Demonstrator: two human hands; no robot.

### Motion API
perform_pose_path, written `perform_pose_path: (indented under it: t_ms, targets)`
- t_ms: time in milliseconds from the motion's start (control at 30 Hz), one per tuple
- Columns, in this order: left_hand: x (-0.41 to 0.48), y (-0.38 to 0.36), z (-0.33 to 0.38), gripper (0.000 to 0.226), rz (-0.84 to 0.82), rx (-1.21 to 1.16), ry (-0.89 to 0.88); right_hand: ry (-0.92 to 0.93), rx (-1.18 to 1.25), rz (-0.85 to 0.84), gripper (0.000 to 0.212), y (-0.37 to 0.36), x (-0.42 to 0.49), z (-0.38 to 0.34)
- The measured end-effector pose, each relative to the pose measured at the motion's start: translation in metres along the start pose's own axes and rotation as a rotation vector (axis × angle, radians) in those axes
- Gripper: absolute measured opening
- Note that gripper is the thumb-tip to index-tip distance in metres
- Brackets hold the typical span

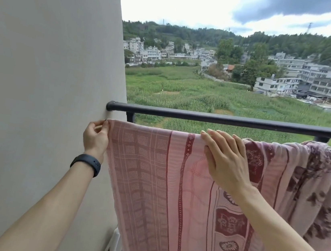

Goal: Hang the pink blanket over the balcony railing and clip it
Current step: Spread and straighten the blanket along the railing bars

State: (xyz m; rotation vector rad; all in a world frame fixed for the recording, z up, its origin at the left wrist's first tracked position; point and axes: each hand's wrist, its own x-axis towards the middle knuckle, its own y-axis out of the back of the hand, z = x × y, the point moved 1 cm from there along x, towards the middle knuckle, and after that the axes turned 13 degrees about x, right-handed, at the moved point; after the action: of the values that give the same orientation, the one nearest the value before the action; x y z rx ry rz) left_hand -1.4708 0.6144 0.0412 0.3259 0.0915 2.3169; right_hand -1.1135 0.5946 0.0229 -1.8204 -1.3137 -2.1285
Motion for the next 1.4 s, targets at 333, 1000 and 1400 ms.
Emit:
perform_pose_path:
  t_ms: [333,1000,1400]
  targets:
    - [-0.097,-0.061,0.050,0.040,0.013,0.703,-0.973,-0.259,-0.042,0.037,0.039,0.026,0.009,0.015]
    - [-0.064,-0.047,-0.019,0.037,0.085,0.868,-0.911,-0.318,-0.034,0.081,0.047,0.045,-0.059,0.065]
    - [-0.117,-0.115,-0.009,0.049,-0.026,1.042,-1.175,-0.228,-0.131,0.040,0.034,0.045,-0.075,0.077]
